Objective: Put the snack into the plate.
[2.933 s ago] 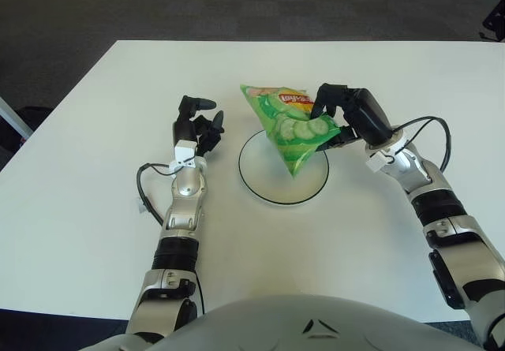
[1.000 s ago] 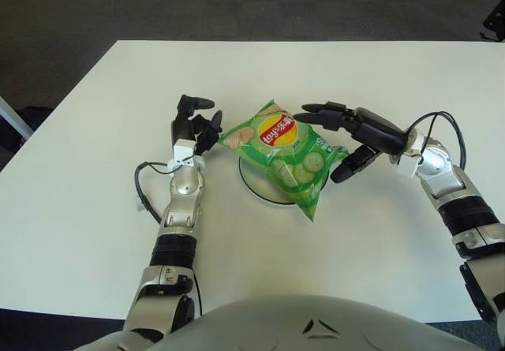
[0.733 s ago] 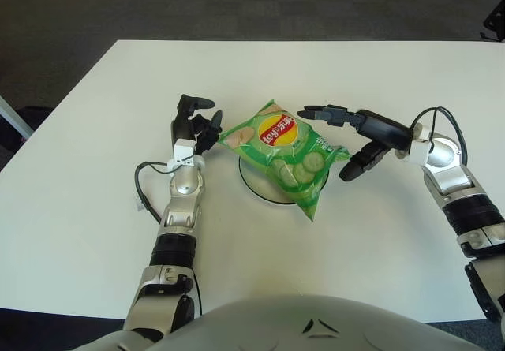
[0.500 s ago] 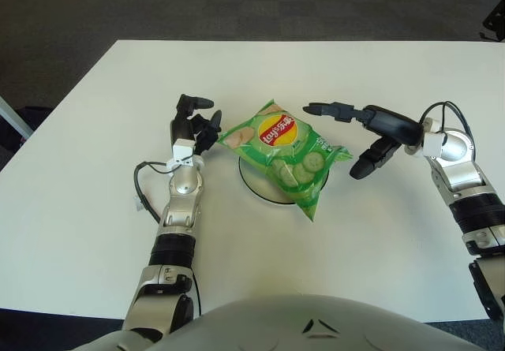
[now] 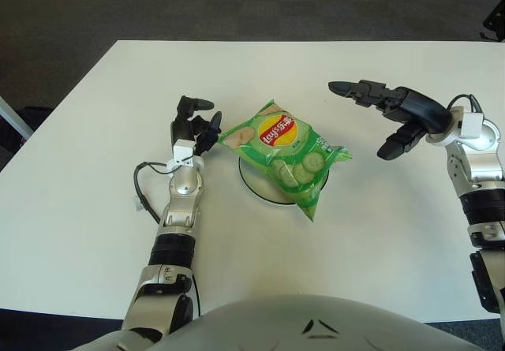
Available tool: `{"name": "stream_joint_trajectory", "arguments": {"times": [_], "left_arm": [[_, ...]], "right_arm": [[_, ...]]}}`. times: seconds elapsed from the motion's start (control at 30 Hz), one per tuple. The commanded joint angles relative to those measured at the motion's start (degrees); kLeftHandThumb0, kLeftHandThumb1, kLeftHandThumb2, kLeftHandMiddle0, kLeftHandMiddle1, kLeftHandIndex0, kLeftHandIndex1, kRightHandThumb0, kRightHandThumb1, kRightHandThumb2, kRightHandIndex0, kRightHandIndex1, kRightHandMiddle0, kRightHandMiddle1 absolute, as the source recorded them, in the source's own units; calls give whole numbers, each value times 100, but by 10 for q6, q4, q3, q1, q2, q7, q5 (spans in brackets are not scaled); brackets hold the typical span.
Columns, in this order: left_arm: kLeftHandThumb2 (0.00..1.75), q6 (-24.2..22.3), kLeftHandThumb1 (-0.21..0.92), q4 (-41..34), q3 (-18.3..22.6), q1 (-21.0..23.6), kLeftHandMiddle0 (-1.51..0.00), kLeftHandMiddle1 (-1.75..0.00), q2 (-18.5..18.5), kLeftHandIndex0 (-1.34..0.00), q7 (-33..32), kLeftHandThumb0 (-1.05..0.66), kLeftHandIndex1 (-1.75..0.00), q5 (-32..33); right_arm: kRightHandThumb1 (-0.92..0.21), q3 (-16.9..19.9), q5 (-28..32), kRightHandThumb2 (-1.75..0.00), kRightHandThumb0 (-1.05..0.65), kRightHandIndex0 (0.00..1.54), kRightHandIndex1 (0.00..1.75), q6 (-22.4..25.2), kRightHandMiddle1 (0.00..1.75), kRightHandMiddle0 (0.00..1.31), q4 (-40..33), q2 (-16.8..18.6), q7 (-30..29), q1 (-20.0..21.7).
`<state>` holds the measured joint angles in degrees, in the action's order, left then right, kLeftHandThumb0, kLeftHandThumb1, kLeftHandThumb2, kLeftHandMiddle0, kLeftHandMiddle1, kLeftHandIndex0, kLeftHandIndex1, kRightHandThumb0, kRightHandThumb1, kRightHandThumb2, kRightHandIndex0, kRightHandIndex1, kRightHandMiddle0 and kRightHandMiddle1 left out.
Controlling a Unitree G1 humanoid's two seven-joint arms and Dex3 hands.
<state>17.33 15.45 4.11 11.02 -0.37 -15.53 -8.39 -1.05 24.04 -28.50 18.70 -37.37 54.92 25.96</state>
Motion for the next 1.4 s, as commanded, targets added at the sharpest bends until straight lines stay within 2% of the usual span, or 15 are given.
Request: {"name": "stream_joint_trajectory", "arguments": {"times": [0.0,0.2,0.4,0.5,0.57,0.77,0.8,0.9,0.93,1.03,1.13,1.2,1.23,1.33,1.37], "left_arm": [[32,7,92,5,1,11,-93,-144,4,-41,-2,-36,-153,0],[32,10,92,9,2,12,-92,-144,4,-41,-2,-36,-153,1],[32,15,92,12,2,12,-92,-144,3,-41,2,-36,-153,6],[32,18,92,10,3,11,-92,-144,1,-41,11,-36,-153,18],[32,19,92,11,3,12,-92,-144,1,-42,12,-36,-153,21],[32,21,92,10,4,12,-92,-144,0,-42,21,-36,-153,32],[32,21,92,9,3,12,-92,-143,0,-42,22,-36,-153,33],[32,20,92,9,2,13,-92,-143,-1,-42,21,-36,-152,33],[32,19,92,8,2,13,-92,-143,-1,-42,21,-36,-152,33],[32,19,92,11,1,16,-92,-143,-3,-42,19,-36,-152,31],[32,19,92,14,0,18,-92,-143,-4,-42,18,-36,-152,30],[32,20,92,16,0,19,-92,-143,-5,-42,17,-36,-152,29],[32,20,92,18,0,20,-92,-143,-5,-42,17,-36,-152,29],[32,21,92,21,-1,22,-92,-143,-6,-42,16,-36,-152,29],[32,22,92,21,0,23,-92,-143,-7,-42,16,-36,-152,29]], "right_arm": [[-92,22,7,-6,-79,15,2,52,5,22,-6,10,-22,3],[-87,56,2,-1,-67,27,2,110,7,33,6,63,-104,2],[-82,85,-28,0,-41,43,2,118,7,44,1,104,-197,-3],[-86,100,-37,-2,-31,53,3,136,7,49,-4,132,-259,-1],[-89,105,-40,-2,-29,58,3,142,7,52,-3,140,-273,1],[-92,126,-64,-11,-33,74,6,129,12,65,32,210,-389,22],[-92,128,-66,-14,-33,80,7,130,16,68,33,217,-401,24],[-92,135,-68,-19,-33,91,5,131,36,64,34,231,-427,28],[-92,137,-69,-23,-34,95,5,131,77,56,34,235,-434,30],[-92,141,-74,-29,-35,100,7,127,127,45,31,248,-453,33],[-92,142,-85,-31,-35,104,8,118,144,42,30,260,-473,32],[-92,143,-92,-32,-35,105,13,105,148,41,34,271,-489,30],[-92,143,-96,-32,-35,103,20,93,149,41,41,280,-497,28],[-92,145,-103,-33,-35,87,69,58,152,40,62,302,-513,26],[-92,147,-103,-33,-35,86,74,47,152,39,71,309,-516,26]]}}
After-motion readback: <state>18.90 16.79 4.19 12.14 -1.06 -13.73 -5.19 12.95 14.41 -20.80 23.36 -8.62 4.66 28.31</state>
